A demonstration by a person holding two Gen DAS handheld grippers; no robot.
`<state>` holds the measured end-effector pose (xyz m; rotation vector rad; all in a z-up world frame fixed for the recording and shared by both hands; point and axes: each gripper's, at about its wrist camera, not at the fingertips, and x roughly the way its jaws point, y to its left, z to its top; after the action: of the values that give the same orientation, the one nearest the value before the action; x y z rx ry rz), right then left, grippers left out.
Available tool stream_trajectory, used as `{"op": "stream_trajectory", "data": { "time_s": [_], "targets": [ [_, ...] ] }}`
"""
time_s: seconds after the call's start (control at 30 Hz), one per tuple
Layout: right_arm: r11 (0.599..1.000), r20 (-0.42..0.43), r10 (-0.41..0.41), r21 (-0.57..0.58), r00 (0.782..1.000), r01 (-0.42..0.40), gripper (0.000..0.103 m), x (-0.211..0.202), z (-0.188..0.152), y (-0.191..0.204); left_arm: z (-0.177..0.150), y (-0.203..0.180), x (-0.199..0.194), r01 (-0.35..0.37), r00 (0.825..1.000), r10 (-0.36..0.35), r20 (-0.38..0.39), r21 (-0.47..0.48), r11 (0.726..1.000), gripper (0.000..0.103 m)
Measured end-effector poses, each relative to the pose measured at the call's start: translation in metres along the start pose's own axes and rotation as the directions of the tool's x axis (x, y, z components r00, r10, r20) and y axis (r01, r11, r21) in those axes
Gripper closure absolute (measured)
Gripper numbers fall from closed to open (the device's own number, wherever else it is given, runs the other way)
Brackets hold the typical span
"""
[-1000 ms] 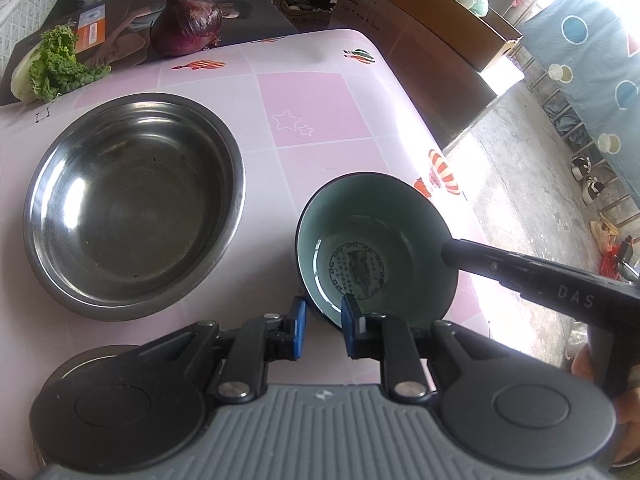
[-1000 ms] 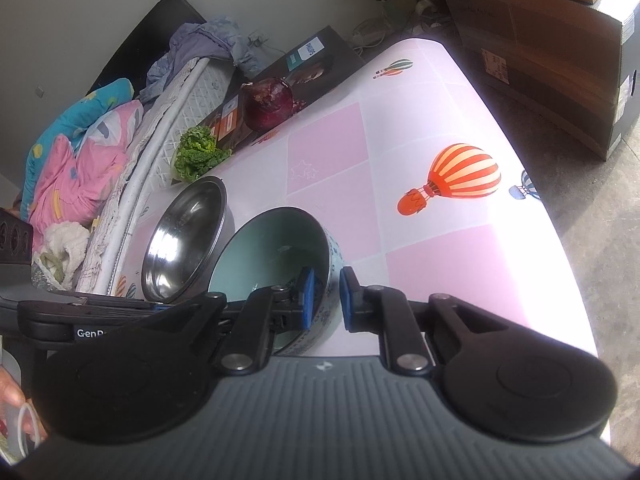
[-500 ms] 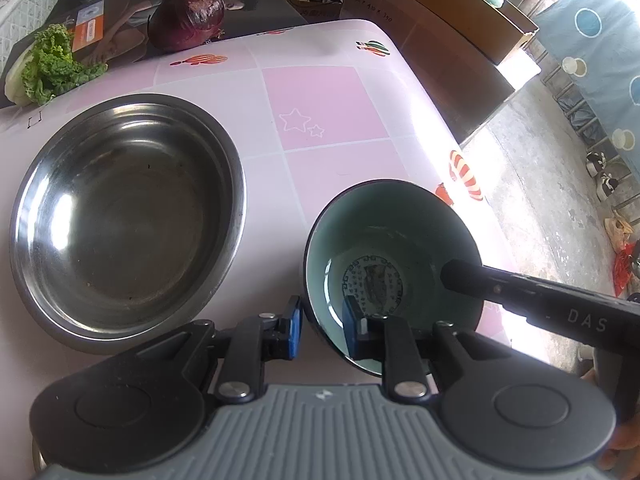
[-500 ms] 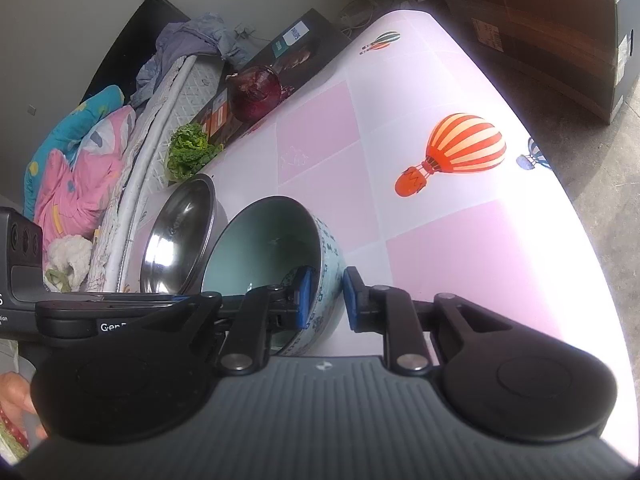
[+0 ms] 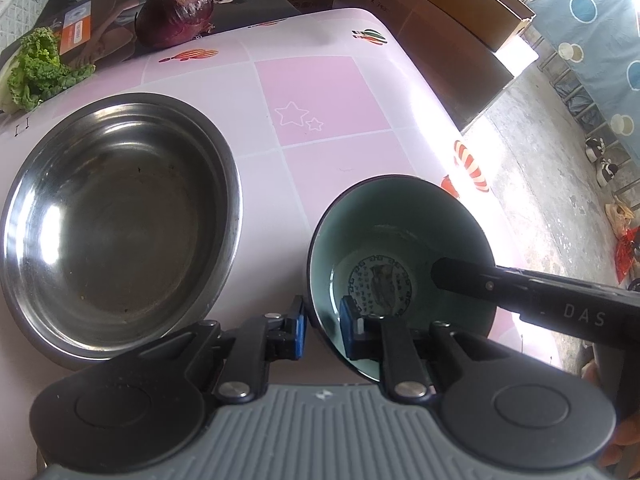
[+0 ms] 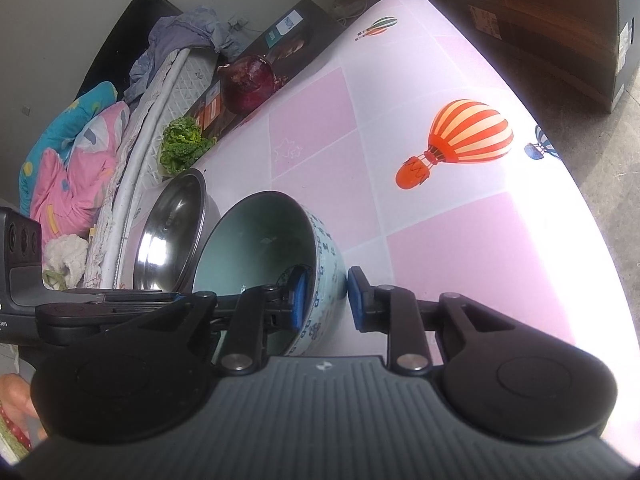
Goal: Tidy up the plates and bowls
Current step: 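Lift the green bowl and carry it toward the stacked stainless bowls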
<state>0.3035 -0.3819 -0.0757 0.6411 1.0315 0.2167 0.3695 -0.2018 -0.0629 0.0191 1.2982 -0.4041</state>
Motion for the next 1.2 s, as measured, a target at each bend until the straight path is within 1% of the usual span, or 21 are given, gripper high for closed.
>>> {"op": "stream_trajectory", "data": {
  "time_s": [0.3, 0.6, 0.9, 1.2],
  "targets": [
    [1.0, -0.005, -0.007, -0.02, 1.0, 0.007, 0.082, 0.002, 0.003, 0.005, 0.002, 0.002, 0.0, 0.011, 1.0, -0.011, -0.01, 0.002, 1.0, 0.085],
    [1.0, -0.004, -0.003, -0.02, 1.0, 0.003, 0.082, 0.002, 0.004, 0.006, 0.001, 0.004, -0.005, 0.009, 1.0, -0.009, 0.004, 0.0, 1.0, 0.085],
    [1.0, 0.004, -0.006, -0.029, 1.0, 0.006, 0.083, -0.004, 0.004, 0.011, -0.001, 0.004, -0.008, 0.013, 1.0, -0.013, 0.007, -0.001, 1.0, 0.084],
    [1.0, 0.022, -0.009, -0.03, 1.0, 0.009, 0.083, -0.019, 0.004, 0.015, -0.002, 0.005, -0.017, 0.024, 0.999, -0.024, 0.021, 0.005, 1.0, 0.084]
  ]
}}
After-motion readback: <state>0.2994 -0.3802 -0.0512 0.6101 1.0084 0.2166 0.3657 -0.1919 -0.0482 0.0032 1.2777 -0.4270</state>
